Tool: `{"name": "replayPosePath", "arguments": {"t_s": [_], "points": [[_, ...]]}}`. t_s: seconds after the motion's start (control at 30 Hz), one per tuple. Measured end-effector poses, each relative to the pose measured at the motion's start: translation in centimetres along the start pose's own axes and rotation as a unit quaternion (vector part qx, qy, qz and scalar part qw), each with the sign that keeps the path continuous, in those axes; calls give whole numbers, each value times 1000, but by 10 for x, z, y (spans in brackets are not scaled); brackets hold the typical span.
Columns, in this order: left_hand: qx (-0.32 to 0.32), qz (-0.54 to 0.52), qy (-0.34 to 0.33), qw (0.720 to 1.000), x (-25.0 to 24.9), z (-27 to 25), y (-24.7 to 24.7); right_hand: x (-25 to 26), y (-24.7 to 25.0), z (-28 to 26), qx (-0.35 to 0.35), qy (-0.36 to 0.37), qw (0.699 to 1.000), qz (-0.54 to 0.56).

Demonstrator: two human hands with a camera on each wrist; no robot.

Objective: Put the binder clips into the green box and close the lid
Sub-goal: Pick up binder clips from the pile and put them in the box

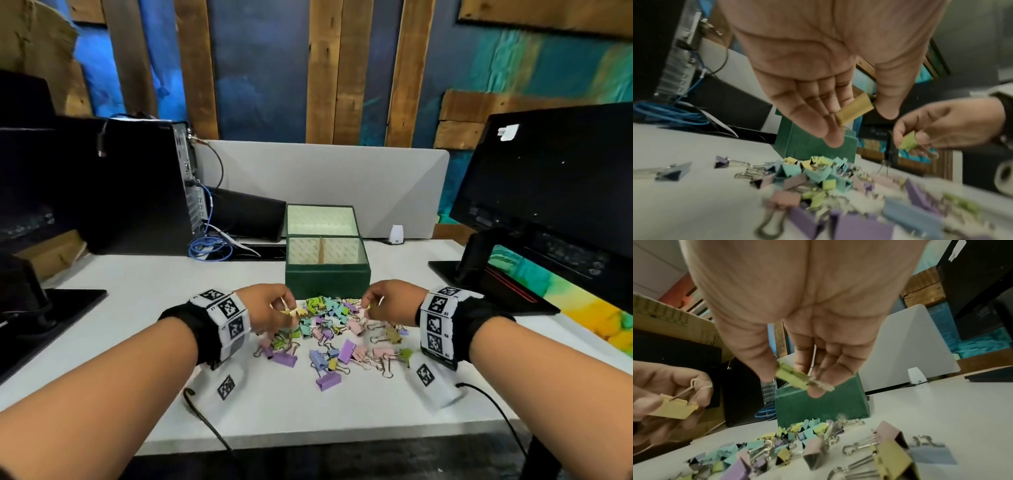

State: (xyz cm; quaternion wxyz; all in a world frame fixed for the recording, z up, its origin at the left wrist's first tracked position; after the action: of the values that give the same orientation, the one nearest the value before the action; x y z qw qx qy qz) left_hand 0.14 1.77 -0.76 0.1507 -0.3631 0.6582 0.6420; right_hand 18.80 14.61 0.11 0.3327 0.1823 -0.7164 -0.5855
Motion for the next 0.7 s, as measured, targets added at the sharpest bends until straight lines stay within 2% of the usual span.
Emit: {"name": "replayPosePath", "arguments": {"t_s": [0.13,0.27,0.4,0.5,0.57,0.7], "points": [[-8,-118,17,993,-5,-11,10,4,12,-4,11,-52,995,82],[-33,-117,40,992,-5,-9,26,9,22,11,30,-131,984,118],[-50,-101,77,991,-15,19,38,4,30,35,25,-166,944,284],[-63,-142,103,982,-29,49,42,0,41,60,-21,-194,902,384],[-89,-192,104,972,-30,69,46,5,46,78,-25,-191,888,418],[-140,-224,98,959,-25,99,52,26,51,114,-19,-135,863,486]]}}
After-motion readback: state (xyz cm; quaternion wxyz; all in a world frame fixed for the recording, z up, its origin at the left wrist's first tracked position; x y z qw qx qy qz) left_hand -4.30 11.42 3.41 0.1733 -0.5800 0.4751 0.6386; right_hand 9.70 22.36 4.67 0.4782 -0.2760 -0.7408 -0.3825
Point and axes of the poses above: each hand's wrist, its own z-axis towards the middle knuckle, its own y-axis out of the back of the hand, x = y × z, the point moved 4 cm from there along z, towards the middle knuckle, and after that the axes turned 6 degrees about -z, right-handed, at the moved point
